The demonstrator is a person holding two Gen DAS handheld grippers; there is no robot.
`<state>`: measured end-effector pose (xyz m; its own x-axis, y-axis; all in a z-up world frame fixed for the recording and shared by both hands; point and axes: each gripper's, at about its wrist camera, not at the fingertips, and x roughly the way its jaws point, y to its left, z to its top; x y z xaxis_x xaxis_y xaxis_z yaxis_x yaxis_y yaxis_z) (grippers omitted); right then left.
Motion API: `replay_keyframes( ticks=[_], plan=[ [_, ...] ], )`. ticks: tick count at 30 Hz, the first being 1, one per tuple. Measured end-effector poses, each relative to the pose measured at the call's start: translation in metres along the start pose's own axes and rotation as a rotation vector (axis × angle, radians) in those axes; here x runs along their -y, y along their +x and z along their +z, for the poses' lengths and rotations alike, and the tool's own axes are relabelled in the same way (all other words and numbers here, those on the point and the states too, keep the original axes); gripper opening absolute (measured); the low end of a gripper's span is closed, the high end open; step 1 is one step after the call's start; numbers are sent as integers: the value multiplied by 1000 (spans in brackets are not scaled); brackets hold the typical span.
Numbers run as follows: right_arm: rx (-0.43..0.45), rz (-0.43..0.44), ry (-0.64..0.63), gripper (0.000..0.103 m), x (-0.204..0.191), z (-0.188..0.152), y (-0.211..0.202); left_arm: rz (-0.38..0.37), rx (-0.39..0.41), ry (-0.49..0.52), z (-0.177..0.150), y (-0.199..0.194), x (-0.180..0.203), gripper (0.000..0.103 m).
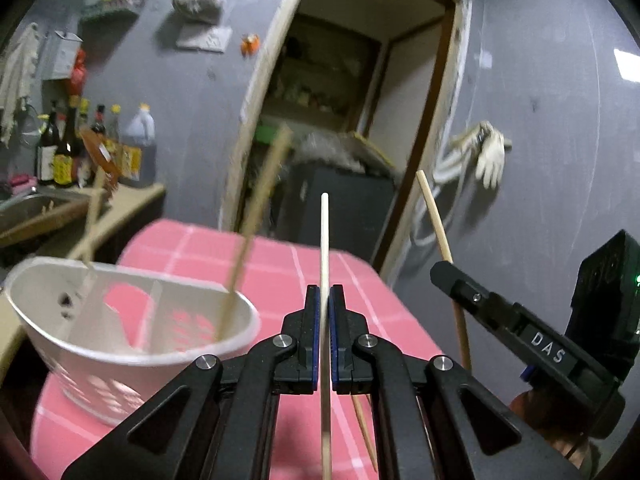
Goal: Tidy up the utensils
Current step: 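Carry the chopstick over the white caddy and release it inside with the right gripper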
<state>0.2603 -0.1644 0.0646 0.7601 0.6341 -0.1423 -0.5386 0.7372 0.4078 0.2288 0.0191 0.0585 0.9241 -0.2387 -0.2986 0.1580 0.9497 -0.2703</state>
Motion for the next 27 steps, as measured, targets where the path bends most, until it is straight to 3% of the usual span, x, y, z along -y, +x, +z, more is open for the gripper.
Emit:
replay_keyframes(
  ticks=[12, 16, 23, 27],
  plan=[
    [99, 134, -4, 5, -59, 19, 58, 109, 178, -28, 48, -44, -79, 2],
    [172, 155, -1, 5, -74, 21, 74, 155, 239, -48, 60, -53, -111, 2],
    [339, 128, -24, 5, -85, 19, 78, 202, 332, -132, 75, -55, -160, 2],
    [389, 90, -44, 5, -85, 11, 79, 215, 357, -160, 74, -50, -173, 2]
  ],
)
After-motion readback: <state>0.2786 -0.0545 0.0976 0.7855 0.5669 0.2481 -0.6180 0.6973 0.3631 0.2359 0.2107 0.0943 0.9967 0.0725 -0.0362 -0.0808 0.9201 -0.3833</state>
